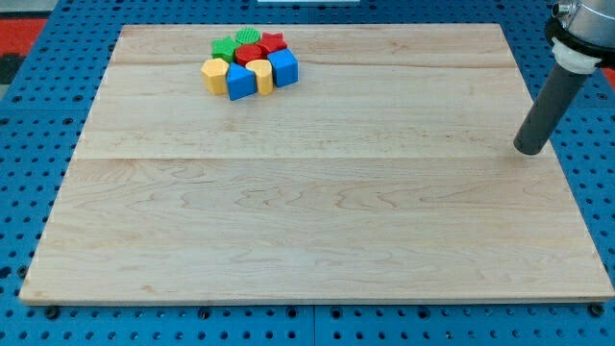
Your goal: Place your arm to the top center
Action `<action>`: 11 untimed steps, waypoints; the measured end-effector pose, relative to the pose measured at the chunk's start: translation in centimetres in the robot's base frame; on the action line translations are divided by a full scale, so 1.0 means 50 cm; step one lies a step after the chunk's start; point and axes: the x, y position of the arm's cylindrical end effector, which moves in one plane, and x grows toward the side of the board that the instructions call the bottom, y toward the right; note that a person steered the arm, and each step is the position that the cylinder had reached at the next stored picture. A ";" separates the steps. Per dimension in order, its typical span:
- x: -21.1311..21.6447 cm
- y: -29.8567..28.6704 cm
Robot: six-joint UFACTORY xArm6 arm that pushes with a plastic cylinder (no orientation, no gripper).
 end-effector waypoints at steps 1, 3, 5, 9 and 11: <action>0.000 0.000; 0.001 0.000; -0.208 -0.045; -0.390 -0.238; -0.404 -0.310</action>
